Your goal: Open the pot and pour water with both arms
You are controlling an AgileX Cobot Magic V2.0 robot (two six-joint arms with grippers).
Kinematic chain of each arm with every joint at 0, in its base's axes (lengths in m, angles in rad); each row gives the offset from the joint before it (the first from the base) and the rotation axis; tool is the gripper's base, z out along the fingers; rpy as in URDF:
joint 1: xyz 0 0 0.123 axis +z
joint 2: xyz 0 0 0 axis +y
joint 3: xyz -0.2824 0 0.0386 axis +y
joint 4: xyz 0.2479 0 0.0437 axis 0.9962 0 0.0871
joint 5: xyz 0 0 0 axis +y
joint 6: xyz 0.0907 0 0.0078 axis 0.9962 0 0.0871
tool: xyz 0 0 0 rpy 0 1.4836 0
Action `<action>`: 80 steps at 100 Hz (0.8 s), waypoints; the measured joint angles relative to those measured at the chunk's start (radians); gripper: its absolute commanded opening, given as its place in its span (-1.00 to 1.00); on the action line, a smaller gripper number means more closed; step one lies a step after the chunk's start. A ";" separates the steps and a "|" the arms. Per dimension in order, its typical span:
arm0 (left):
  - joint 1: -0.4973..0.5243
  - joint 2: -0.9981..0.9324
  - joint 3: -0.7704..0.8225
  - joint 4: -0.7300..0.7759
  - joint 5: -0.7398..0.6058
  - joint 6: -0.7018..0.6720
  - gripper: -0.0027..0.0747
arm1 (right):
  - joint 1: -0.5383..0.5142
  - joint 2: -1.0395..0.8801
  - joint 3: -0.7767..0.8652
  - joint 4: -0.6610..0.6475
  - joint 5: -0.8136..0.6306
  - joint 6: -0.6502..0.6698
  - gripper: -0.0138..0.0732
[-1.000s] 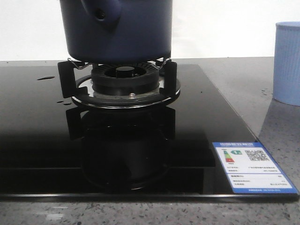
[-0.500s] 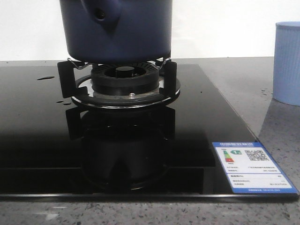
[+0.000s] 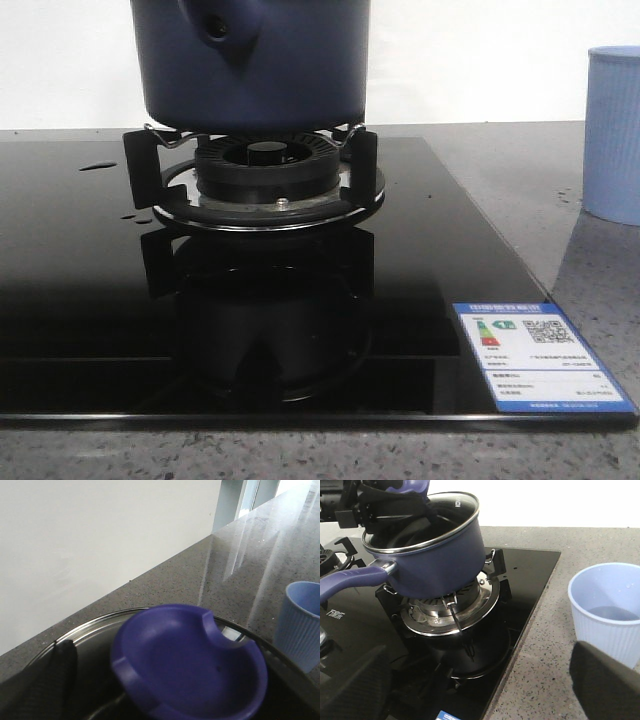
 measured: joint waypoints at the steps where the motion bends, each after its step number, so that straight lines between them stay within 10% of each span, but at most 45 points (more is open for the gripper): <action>1: 0.000 0.002 -0.002 -0.001 0.003 0.000 0.38 | 0.000 0.000 0.000 0.000 0.000 0.000 0.78; 29: -0.002 0.002 -0.004 0.001 0.052 0.029 -0.22 | 0.000 0.000 0.000 0.000 0.000 0.000 0.78; 80: 0.034 -0.160 0.002 -0.009 0.073 0.009 -0.25 | 0.000 0.000 0.000 -0.034 -0.225 0.000 0.78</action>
